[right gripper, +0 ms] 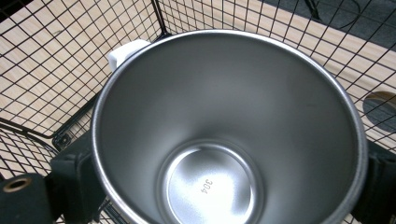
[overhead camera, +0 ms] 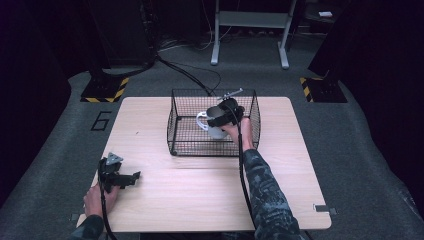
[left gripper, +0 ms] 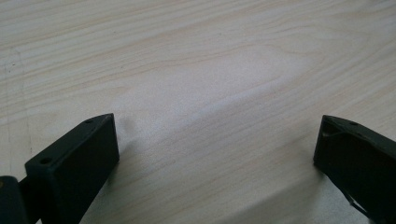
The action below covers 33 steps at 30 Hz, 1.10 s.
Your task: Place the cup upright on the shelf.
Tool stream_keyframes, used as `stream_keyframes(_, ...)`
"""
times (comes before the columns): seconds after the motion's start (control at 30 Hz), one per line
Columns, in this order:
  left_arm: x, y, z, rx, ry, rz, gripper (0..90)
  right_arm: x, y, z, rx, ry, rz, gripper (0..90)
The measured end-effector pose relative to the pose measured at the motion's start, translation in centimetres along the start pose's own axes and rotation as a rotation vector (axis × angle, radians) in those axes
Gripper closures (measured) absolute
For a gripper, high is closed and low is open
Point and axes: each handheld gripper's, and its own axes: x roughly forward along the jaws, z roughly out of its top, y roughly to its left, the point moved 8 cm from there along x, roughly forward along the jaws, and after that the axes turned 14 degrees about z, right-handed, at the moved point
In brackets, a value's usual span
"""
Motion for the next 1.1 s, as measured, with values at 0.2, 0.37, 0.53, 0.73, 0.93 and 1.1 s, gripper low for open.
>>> stream_keyframes(0.2,0.0,0.0,0.0,-0.001,-0.004,0.002,0.0,0.4,-0.2,-0.1,-0.005,0.028,0.0,7.2)
stream_keyframes(0.37,0.0,0.0,0.0,0.0,0.0,0.0,0.0,0.9,-0.3,-0.2,0.003,0.038,0.003,7.1)
stream_keyframes(0.53,0.0,0.0,0.0,0.002,0.001,0.0,0.0,1.2,-0.5,-0.2,0.001,0.057,0.001,7.1)
stream_keyframes(0.73,0.0,0.1,0.0,0.011,0.005,0.0,0.0,1.5,-0.5,-0.2,0.017,0.062,-0.002,7.1)
stream_keyframes(0.93,0.0,0.1,0.0,0.011,0.004,0.0,0.0,1.7,-0.4,-0.4,0.009,0.086,-0.003,7.1)
stream_keyframes(1.1,0.0,0.1,0.0,0.011,0.005,-0.001,0.0,2.1,-0.3,-0.5,0.01,0.099,-0.005,7.1)
